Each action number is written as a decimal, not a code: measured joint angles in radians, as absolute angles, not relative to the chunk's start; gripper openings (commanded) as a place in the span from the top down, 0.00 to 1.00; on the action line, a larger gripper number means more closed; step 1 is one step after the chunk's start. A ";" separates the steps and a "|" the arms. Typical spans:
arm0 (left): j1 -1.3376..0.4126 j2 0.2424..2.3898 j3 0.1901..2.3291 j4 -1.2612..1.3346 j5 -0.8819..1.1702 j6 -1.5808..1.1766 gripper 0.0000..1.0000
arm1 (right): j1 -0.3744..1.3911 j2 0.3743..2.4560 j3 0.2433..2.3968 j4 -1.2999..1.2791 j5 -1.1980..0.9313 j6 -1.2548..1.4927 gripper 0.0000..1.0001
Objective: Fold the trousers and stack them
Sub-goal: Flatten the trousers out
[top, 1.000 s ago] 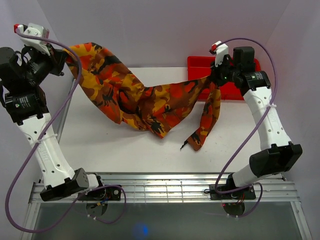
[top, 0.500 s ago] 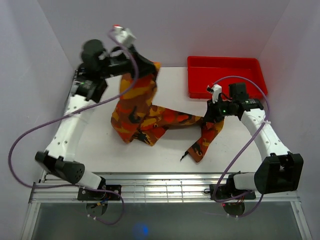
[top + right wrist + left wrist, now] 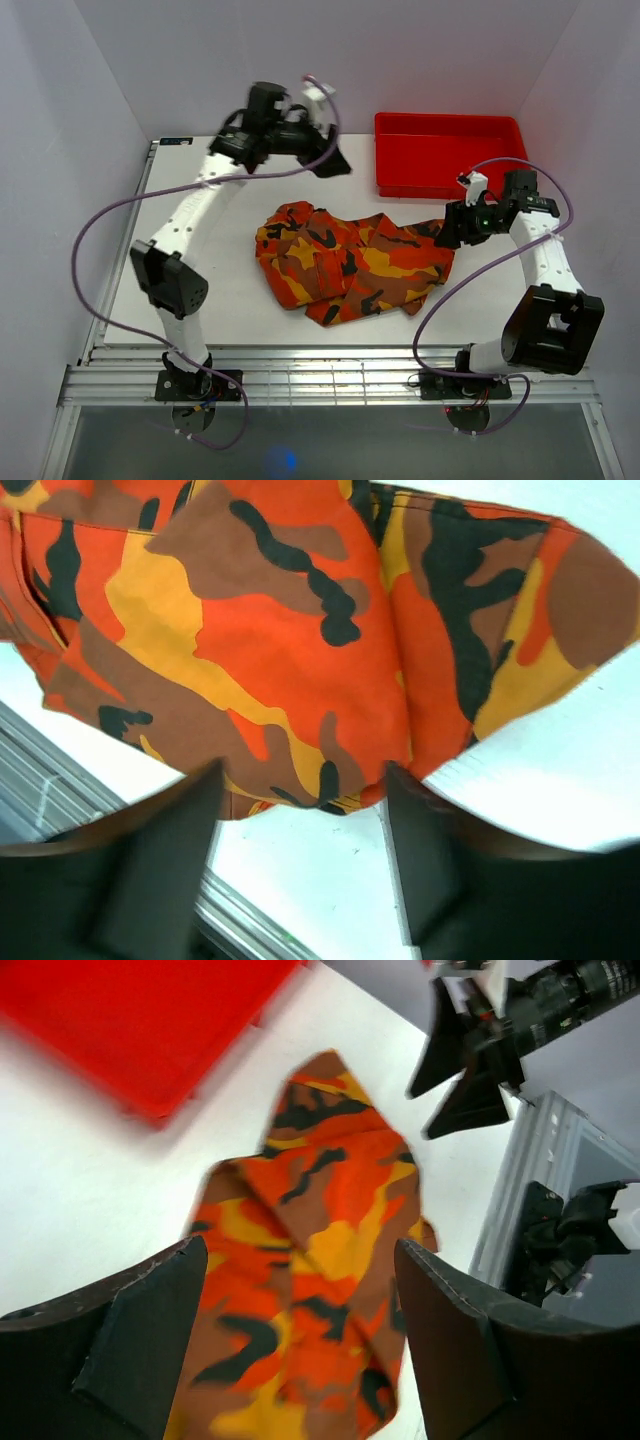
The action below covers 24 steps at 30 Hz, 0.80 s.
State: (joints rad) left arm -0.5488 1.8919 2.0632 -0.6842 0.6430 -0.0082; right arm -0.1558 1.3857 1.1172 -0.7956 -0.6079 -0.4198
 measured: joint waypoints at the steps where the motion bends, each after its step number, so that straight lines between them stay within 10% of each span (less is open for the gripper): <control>1: -0.476 1.851 2.056 -0.718 0.688 0.014 0.11 | -0.168 1.398 1.142 -0.819 -0.611 -0.448 0.19; 7: 0.059 1.541 1.795 -0.883 0.723 0.222 0.07 | -0.117 1.459 1.333 -0.953 -0.630 -0.575 0.06; 14: 0.028 1.505 1.417 -0.915 0.713 0.308 0.10 | 0.228 1.462 1.176 -0.884 -0.483 -0.564 0.07; 24: -0.012 1.883 1.507 -0.711 0.717 0.184 0.14 | 0.335 1.539 0.978 -0.749 -0.221 -0.563 0.22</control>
